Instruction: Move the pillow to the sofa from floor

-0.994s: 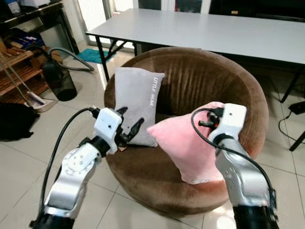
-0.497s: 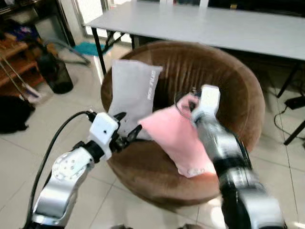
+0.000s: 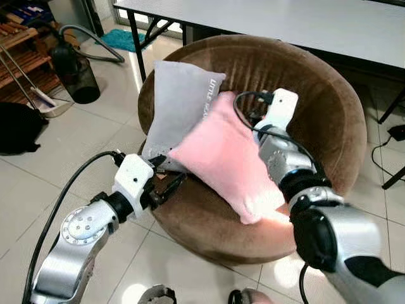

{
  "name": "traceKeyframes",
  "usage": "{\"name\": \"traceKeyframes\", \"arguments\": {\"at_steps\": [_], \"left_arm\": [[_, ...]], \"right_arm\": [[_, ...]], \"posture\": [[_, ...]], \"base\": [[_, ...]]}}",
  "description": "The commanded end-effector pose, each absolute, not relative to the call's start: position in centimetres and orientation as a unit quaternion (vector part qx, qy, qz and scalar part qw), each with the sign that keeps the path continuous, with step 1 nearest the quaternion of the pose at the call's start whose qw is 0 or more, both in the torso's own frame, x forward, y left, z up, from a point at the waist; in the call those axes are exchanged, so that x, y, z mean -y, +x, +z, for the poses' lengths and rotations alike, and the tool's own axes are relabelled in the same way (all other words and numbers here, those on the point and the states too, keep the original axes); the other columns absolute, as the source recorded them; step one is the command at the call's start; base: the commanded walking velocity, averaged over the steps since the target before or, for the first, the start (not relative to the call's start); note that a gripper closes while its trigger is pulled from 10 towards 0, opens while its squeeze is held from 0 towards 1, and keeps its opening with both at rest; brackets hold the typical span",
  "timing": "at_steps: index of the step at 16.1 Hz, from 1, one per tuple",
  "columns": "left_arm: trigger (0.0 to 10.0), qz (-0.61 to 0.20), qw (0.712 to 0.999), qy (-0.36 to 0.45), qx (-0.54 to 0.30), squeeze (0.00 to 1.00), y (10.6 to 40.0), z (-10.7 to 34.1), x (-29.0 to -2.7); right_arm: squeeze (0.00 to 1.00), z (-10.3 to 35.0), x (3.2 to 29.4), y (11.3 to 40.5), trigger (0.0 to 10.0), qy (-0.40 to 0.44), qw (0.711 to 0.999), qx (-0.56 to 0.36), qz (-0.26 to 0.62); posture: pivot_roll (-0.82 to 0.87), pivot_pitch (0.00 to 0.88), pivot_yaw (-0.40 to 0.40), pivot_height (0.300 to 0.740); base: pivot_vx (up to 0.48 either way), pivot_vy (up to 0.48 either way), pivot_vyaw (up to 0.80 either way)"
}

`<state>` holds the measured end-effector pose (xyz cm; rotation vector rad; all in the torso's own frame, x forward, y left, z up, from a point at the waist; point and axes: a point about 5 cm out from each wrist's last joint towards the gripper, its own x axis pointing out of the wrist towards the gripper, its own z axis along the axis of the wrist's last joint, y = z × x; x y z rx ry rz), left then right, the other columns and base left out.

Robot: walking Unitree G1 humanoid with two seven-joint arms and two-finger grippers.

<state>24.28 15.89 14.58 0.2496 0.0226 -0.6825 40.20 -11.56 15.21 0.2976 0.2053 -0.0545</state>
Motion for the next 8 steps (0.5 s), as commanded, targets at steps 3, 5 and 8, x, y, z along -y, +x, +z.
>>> {"name": "traceKeyframes", "arguments": {"at_steps": [3,5,8], "left_arm": [[10.0,-0.34,0.933,0.122,-0.013,0.0,24.1,14.9,-15.9],[10.0,-0.318,0.94,0.123,-0.002,0.0,24.5,15.0,-15.9],[10.0,-0.222,0.972,0.07,-0.022,0.0,25.0,13.4,-15.4]], "right_arm": [[1.0,16.6,12.0,40.7,10.0,0.151,0.986,-0.067,-0.029],[0.0,16.8,11.8,40.7,10.0,0.123,0.991,-0.052,-0.01],[0.0,14.1,10.5,38.7,10.0,0.084,0.994,-0.027,0.065]], "posture": [[0.07,0.168,-0.009,0.74],[0.06,0.159,-0.011,0.74],[0.02,0.105,-0.006,0.74]], "base": [[0.0,0.0,0.0],[0.0,0.0,0.0],[0.0,0.0,0.0]]}}
